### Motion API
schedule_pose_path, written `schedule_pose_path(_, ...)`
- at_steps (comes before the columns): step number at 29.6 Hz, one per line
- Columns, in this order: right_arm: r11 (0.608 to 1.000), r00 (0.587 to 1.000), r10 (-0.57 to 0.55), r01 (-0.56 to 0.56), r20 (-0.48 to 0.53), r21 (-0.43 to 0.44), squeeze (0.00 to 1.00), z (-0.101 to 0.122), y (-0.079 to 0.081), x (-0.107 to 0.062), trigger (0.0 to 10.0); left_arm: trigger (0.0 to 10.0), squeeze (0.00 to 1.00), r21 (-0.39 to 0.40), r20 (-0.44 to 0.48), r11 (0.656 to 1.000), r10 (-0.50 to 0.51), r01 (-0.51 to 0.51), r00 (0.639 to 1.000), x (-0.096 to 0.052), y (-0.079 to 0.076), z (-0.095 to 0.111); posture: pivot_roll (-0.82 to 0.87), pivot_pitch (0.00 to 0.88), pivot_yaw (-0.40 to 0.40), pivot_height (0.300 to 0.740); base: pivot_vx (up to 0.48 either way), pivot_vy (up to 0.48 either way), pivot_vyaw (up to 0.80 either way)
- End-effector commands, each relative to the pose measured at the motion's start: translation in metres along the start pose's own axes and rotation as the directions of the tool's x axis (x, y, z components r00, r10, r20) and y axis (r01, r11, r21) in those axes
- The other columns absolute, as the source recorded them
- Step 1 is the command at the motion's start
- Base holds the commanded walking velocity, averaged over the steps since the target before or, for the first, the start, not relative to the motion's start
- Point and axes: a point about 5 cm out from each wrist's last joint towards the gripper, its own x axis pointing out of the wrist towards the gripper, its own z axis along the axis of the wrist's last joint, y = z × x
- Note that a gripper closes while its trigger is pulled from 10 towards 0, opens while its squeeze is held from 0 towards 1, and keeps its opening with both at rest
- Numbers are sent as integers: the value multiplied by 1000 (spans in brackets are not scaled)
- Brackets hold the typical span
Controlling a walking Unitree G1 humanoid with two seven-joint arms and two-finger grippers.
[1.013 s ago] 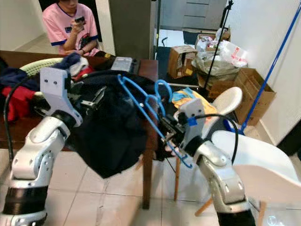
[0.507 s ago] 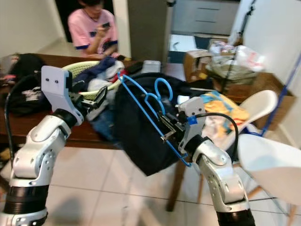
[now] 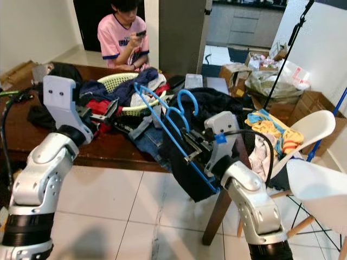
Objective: Hang hanger
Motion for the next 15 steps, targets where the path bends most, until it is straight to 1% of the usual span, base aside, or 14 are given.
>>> schedule_pose_path(1, 1000, 1000, -1, 1, 4, -4, 0, 1, -1, -1, 10000, 10000, 0, -5, 11, 1000, 3, -3, 1000, 1, -1, 2, 64, 0, -46, 740, 0, 0, 0)
schedule_pose_path(2, 1000, 1000, 0, 0, 3, -4, 0, 1, -1, -1, 10000, 10000, 0, -14, 21, 1000, 10, -10, 1000, 2, -1, 3, 64, 0, -47, 740, 0, 0, 0)
schedule_pose_path(6, 1000, 1000, 2, -2, 2, -5, 0, 1, 0, 0, 10000, 10000, 0, -3, 33, 1000, 7, -7, 999, 2, -1, 4, 63, 0, -47, 740, 0, 0, 0)
schedule_pose_path(7, 1000, 1000, 2, -2, 4, -5, 0, 1, 0, 0, 10000, 10000, 0, 12, 54, 1000, -3, 2, 999, 2, -1, 8, 62, 0, -46, 740, 0, 0, 0)
schedule_pose_path(10, 1000, 1000, 2, -2, 5, -5, 0, 2, 0, 0, 10000, 10000, 0, 17, 62, 1000, -5, 4, 998, 2, -1, 10, 62, 0, -46, 740, 0, 0, 0)
schedule_pose_path(13, 1000, 1000, -1, 0, 30, 14, 0, 6, -1, 0, 10000, 10000, 0, 32, 94, 999, 1, -4, 996, 3, 1, 19, 63, 0, -44, 740, 275, 0, 0)
schedule_pose_path(14, 1000, 1000, -1, 0, 30, 14, 0, 6, -1, 0, 10000, 10000, 0, 32, 94, 999, 1, -4, 996, 3, 1, 19, 63, 0, -44, 740, 277, 0, 0)
schedule_pose_path(15, 999, 998, -5, 2, 57, 43, 0, 10, -2, 0, 10000, 10000, 0, 40, 110, 999, 7, -11, 994, 4, 4, 24, 65, 0, -44, 740, 277, 0, 0)
